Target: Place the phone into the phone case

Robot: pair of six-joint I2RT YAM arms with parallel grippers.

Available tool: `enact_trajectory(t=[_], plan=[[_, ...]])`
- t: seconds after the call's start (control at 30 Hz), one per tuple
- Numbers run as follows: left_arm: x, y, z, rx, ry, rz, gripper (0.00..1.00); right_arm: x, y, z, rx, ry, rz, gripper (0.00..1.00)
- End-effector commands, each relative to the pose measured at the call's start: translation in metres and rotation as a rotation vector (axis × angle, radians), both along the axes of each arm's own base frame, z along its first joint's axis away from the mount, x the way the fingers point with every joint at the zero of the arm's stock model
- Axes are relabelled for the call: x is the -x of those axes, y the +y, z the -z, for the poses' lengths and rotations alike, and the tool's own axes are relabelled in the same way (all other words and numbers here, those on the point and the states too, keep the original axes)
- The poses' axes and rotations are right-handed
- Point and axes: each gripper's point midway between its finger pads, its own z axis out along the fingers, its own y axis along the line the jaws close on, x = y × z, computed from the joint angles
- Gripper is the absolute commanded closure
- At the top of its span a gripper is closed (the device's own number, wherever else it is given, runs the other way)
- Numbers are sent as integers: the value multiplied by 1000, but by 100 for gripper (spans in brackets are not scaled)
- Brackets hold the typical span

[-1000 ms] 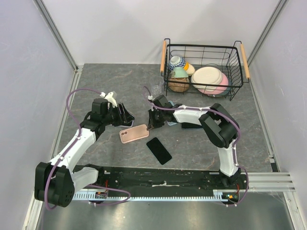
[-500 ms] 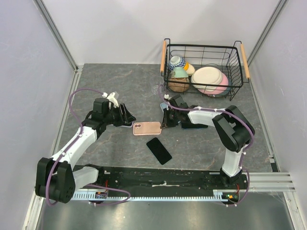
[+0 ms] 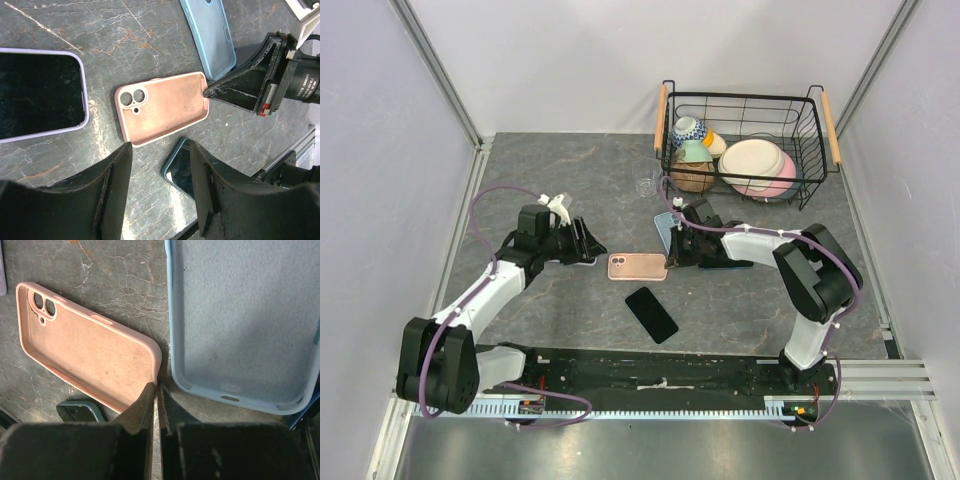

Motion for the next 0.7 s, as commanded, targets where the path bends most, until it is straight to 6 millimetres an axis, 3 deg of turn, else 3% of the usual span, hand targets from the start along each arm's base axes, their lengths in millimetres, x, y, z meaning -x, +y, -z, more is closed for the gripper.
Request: enact_trajectory(t=[0.0,0.07,0.2,0.37,0.4,0.43,0.47,0.5,0.67], plan=[[0,-7,0,48,1,23,43,-3,-19,-4,80,-30,22,80],[0,-8,3,51,8,19,43,0,-21,-9,73,-38,23,72],[1,-11,6,78,14,27,43,3,-27,-24,61,-83,35,43],[5,-13,18,75,47,40,43,14,-38,-37,51,-126,60,20],[6,-13,23,75,59,40,43,14,-41,-45,43,-154,71,9],[7,-14,24,80,62,48,43,16,-44,-47,48,-168,83,5],[7,-15,25,84,60,53,43,20,-55,-42,75,-173,107,2],[8,-15,30,85,72,56,43,20,-58,-53,65,-210,118,2],[13,-21,40,90,110,93,43,36,-79,-61,51,-249,184,2]])
